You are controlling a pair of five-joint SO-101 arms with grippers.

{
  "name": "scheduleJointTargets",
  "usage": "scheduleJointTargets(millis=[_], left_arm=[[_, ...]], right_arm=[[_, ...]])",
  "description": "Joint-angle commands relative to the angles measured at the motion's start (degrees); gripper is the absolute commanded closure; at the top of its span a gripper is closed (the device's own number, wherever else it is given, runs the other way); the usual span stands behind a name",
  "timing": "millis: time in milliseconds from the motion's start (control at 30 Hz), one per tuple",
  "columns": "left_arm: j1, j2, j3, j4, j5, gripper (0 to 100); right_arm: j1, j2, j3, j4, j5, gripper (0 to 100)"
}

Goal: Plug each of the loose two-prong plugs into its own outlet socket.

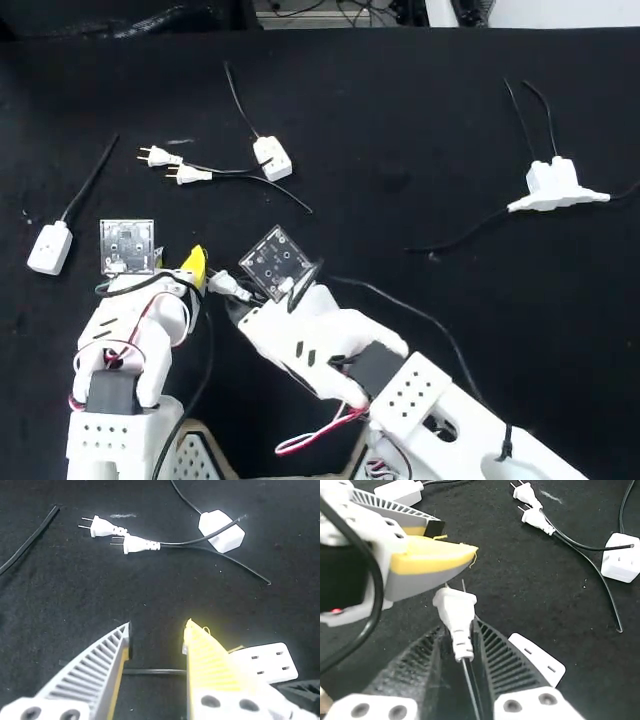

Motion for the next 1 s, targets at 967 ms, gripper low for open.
scheduleJointTargets(millis=[967], left_arm=[[2.07,0.26,1.63,-0.18,-0.79,81]], right_arm=[[-0.26,-2.77,-3.21,2.9,4.4,98.8]])
